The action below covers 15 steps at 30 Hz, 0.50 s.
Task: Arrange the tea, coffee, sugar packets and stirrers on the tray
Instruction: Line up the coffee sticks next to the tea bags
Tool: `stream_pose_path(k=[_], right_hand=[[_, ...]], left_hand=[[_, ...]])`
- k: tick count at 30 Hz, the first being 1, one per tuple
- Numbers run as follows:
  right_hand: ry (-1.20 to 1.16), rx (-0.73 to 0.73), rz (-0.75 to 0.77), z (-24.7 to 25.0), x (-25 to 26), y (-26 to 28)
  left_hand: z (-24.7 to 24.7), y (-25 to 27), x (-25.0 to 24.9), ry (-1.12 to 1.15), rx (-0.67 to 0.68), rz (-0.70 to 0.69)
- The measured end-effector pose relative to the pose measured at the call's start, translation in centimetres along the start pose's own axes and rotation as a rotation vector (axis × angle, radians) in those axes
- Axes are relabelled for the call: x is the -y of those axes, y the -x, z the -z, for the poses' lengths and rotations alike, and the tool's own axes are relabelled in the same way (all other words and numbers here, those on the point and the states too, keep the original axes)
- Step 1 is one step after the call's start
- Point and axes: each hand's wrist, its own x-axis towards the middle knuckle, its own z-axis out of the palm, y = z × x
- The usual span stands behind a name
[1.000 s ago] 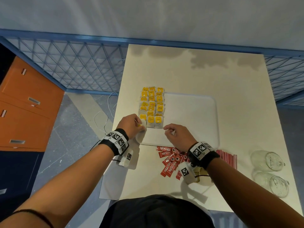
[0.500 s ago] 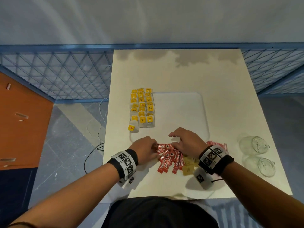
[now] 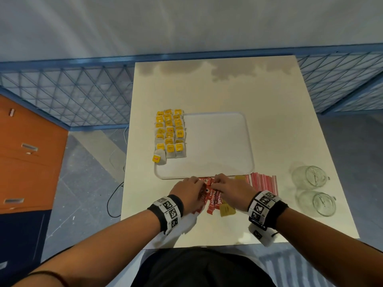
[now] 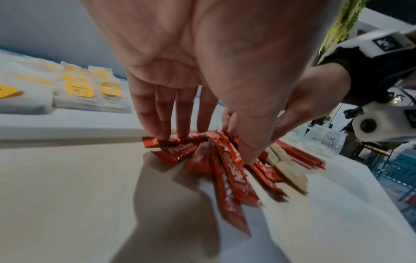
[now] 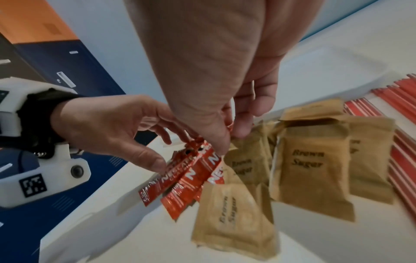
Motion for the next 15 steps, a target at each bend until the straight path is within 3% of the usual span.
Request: stream_pose_path(k=[15], right_hand=[[0.086,0.013,0.018,-0.8,-1.6,-1.1]], left_hand=[[-1.8,-1.2,-2.1,-0.034,-0.019,0.237]])
